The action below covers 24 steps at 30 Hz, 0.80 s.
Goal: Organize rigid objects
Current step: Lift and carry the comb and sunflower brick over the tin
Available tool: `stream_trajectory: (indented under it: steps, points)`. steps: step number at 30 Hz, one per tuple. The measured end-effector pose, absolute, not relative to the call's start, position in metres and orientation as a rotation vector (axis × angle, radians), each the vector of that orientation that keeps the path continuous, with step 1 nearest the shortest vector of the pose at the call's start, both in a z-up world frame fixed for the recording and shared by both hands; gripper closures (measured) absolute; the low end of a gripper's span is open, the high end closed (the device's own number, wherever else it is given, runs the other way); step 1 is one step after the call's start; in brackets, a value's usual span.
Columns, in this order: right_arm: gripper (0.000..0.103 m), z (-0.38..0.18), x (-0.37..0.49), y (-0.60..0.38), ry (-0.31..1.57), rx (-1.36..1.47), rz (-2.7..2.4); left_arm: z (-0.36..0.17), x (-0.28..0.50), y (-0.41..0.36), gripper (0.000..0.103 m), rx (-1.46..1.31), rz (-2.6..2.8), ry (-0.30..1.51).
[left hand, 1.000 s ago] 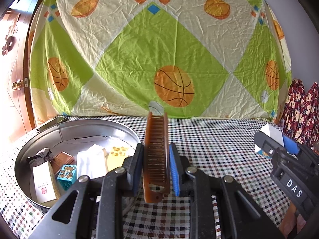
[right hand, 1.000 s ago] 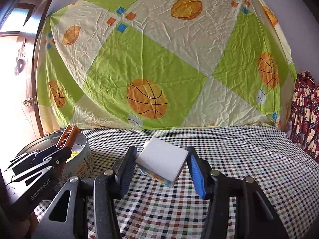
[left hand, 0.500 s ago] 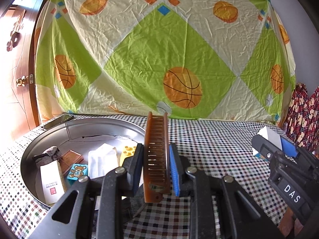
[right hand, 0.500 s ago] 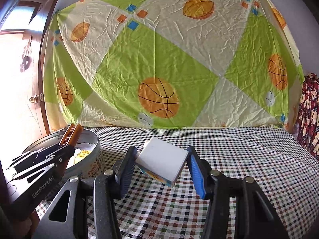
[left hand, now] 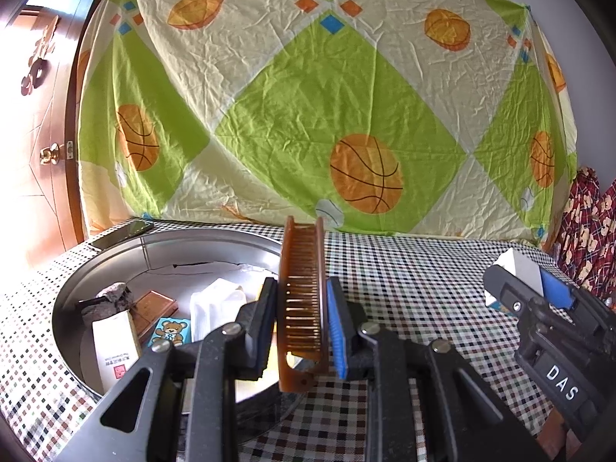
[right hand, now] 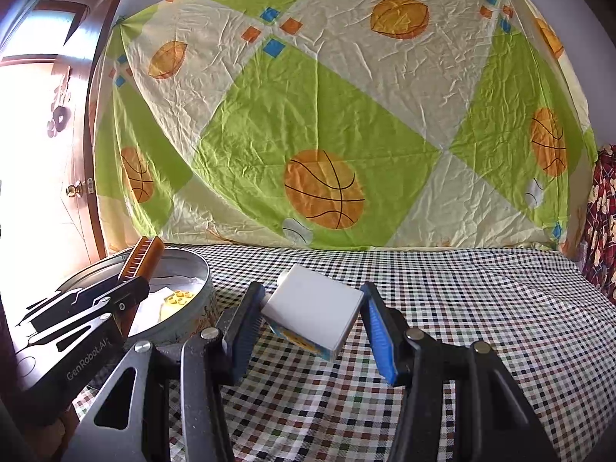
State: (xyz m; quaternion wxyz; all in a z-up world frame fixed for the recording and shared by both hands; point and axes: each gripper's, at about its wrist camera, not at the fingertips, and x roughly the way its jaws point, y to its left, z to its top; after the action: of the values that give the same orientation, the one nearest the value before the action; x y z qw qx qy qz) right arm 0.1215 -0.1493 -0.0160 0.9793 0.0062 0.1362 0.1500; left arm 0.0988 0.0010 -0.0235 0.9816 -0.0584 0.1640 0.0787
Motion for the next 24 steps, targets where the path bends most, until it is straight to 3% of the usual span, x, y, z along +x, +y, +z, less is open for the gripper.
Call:
stream_trajectory:
  steps: [24]
  points:
    - [0.049,-0.016,0.117,-0.115,0.272,-0.017,0.361,-0.024,0.088,0.028,0.079,-0.136,0.193,0.319]
